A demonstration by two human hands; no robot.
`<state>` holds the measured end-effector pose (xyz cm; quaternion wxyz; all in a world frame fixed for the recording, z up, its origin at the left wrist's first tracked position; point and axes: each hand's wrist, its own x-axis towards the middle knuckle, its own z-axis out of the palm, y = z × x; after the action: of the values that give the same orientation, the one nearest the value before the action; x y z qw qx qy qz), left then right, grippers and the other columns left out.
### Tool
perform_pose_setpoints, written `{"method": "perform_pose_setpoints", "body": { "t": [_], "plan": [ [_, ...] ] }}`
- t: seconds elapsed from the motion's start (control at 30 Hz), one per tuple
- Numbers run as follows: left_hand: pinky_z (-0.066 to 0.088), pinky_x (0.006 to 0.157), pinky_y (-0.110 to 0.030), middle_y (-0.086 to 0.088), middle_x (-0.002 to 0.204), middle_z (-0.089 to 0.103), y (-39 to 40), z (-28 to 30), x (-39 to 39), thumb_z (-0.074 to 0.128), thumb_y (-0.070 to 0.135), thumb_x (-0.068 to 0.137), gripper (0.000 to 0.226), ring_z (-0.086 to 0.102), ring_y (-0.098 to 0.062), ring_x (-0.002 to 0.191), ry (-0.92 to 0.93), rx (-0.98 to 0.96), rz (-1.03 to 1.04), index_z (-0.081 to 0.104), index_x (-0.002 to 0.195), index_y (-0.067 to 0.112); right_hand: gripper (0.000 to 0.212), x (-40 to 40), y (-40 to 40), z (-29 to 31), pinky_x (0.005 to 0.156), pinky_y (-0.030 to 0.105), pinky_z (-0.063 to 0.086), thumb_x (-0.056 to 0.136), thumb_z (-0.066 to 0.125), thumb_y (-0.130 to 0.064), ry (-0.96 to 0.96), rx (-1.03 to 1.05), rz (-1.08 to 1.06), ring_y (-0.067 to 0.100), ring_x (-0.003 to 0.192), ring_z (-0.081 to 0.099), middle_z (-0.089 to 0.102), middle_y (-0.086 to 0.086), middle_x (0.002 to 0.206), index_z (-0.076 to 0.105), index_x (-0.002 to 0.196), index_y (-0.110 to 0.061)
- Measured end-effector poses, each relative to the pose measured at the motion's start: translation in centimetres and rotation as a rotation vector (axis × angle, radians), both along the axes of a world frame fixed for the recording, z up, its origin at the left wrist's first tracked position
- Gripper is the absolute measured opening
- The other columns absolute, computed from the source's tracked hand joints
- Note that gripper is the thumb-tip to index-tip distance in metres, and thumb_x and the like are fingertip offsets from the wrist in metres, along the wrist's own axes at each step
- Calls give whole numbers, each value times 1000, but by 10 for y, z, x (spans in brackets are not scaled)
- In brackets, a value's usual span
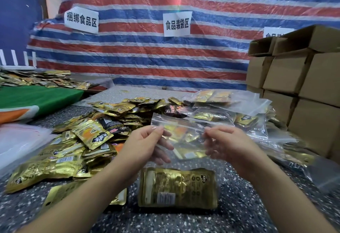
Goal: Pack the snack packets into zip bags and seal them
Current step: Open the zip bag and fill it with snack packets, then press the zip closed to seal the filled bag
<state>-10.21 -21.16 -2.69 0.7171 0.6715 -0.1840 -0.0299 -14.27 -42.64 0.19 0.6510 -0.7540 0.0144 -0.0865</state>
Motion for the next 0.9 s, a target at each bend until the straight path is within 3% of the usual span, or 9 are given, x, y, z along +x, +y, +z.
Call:
{"method": "perform_pose_setpoints", "body": {
  "t": [0.2, 0.37, 0.53, 0.6, 0.7, 0.8, 0.9],
  "plan": [
    [46, 43, -23, -14, 70, 68, 3, -3, 5, 47, 40, 99, 37, 59, -19, 45, 2, -57, 61, 70, 88, 12, 18, 8, 4, -12, 38, 19, 30, 97, 62, -23, -162, -127, -60, 8, 39, 38, 52, -2, 51, 67, 86, -9],
    [35, 37, -20, -1, 51, 57, -2, -8, 3, 41, 44, 100, 43, 43, -10, 36, -163, -36, 195, 69, 77, 21, 21, 12, 5, -14, 35, 23, 31, 99, 57, -29, -314, -49, -205, 9, 38, 40, 51, -3, 48, 61, 88, -12],
    [31, 37, -18, -4, 50, 42, -3, -10, -1, 40, 56, 88, 45, 36, -10, 38, -290, -16, 243, 66, 85, 19, 24, 12, -1, -16, 38, 25, 33, 100, 54, -33, -396, -34, -307, 8, 39, 42, 51, -3, 48, 60, 88, -13],
    [27, 38, -21, -3, 50, 39, -3, -9, -3, 39, 56, 89, 45, 34, -12, 40, -324, 11, 249, 63, 86, 19, 28, 10, -2, -14, 45, 29, 36, 102, 51, -33, -479, -177, -423, 8, 46, 44, 52, -3, 54, 60, 82, -15],
    [26, 42, -27, 4, 49, 36, -4, -9, -5, 36, 55, 92, 44, 33, -12, 43, -417, 59, 266, 59, 80, 20, 32, 0, 5, -5, 50, 25, 36, 104, 46, -31, -730, -569, -547, 5, 56, 47, 53, -8, 63, 55, 76, -20],
    [31, 44, -22, 9, 50, 41, -5, -8, -8, 35, 51, 95, 41, 38, -6, 45, -501, 72, 299, 57, 77, 21, 23, -12, 35, 4, 67, 28, 45, 98, 43, -33, -886, -827, -429, 10, 76, 54, 61, -5, 82, 61, 93, -21],
    [34, 45, -20, 13, 52, 46, -5, -8, -10, 36, 49, 96, 43, 40, -3, 47, -534, 61, 315, 53, 75, 16, 41, -15, 62, 7, 84, 40, 50, 96, 42, -38, -815, -1067, -303, 22, 97, 62, 69, 4, 104, 65, 116, -11]
  ]
}}
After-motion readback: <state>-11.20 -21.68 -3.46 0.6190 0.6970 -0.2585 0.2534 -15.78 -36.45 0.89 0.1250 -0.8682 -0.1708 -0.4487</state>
